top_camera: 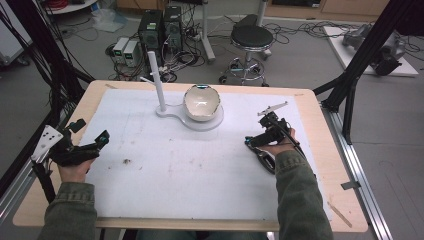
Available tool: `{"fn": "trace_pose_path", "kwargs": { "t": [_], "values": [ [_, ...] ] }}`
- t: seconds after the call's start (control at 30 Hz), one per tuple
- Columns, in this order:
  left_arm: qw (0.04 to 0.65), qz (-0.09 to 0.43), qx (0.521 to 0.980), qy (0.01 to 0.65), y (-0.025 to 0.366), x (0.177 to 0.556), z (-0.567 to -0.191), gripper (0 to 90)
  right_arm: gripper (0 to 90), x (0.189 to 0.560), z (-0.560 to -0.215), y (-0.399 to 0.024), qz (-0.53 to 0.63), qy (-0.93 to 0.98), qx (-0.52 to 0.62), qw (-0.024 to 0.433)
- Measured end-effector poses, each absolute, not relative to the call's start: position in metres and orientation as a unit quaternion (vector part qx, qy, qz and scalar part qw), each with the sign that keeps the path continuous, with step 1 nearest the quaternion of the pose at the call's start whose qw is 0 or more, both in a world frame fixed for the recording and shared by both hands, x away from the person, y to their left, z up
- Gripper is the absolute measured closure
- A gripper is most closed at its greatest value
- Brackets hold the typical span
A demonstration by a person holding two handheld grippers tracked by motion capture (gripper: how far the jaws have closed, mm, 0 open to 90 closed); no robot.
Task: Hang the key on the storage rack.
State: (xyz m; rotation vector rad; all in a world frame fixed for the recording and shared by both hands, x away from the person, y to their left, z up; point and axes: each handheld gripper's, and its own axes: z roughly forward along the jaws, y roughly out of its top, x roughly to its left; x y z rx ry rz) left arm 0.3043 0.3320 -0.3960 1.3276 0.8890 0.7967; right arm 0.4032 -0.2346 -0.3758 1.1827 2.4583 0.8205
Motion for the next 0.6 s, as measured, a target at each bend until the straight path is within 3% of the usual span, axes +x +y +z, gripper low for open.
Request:
{"fn": "trace_pose_path", "kwargs": {
  "t": [0.13, 0.47, 0.5, 0.6],
  "values": [
    [0.627, 0.347, 0.579, 0.388, 0.332, 0.305, -0.396, 1.7, 5.6, 0.409, -0.377, -0.230, 0.248, 0.871, 0.410, 0.110],
    [0.625, 0.347, 0.582, 0.387, 0.332, 0.305, -0.397, 1.7, 9.2, 0.420, -0.383, -0.221, 0.180, 0.887, 0.414, 0.096],
    [0.625, 0.347, 0.582, 0.387, 0.332, 0.305, -0.397, 1.7, 19.5, 0.421, -0.384, -0.221, 0.175, 0.892, 0.408, 0.086],
    [0.624, 0.347, 0.583, 0.388, 0.332, 0.305, -0.396, 1.7, 19.7, 0.421, -0.387, -0.220, 0.166, 0.898, 0.399, 0.080]
  ]
}}
